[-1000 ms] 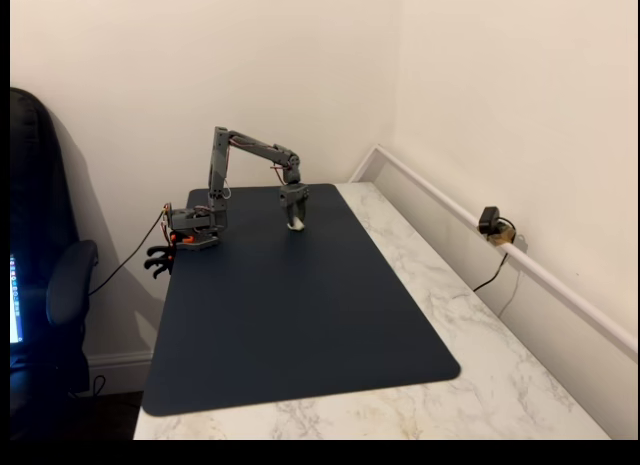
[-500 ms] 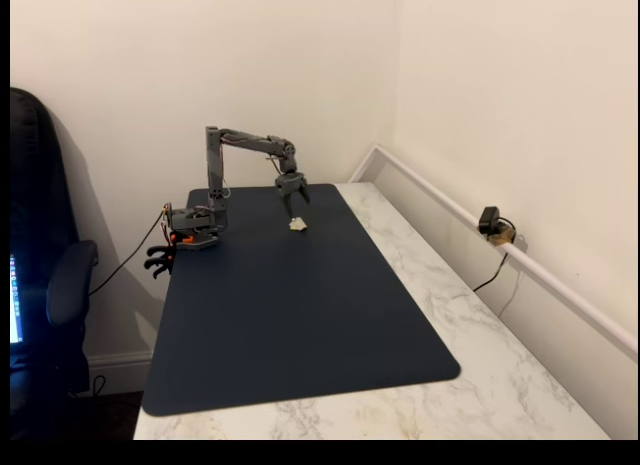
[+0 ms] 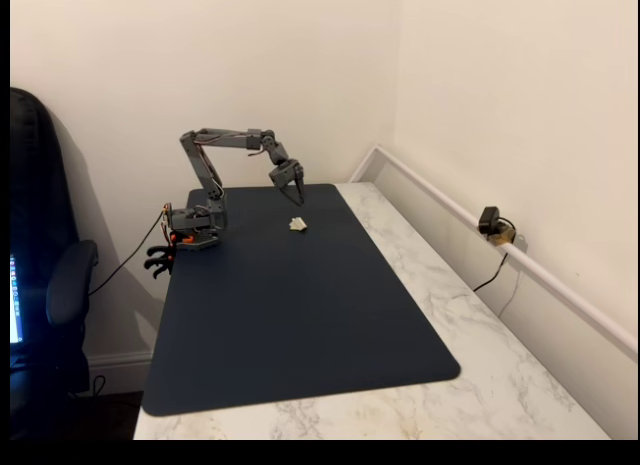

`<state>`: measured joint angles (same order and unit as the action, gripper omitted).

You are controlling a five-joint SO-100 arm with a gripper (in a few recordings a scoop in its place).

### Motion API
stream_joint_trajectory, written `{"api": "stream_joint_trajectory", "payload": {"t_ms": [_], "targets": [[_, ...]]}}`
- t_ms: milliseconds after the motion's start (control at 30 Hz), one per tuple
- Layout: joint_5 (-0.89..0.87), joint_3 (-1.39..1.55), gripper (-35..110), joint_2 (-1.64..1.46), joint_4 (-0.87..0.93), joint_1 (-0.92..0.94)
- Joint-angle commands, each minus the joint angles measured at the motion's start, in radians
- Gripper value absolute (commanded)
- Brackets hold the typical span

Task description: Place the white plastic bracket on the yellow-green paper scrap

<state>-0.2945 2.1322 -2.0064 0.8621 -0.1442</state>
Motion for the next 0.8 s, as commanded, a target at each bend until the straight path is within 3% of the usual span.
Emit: {"api": "stream_joint_trajectory", "payload": {"t_ms": [0, 133, 400, 767], "targets": [[0.104, 0.215, 1, -0.198, -0.150, -0.017], [-0.002, 0.394, 0, -0.362, -0.155, 0.046], [0.149, 0.592, 0, -0.565, -0.172, 0.077], [0.282, 0.749, 5, -0.910, -0.012, 0.112]]}}
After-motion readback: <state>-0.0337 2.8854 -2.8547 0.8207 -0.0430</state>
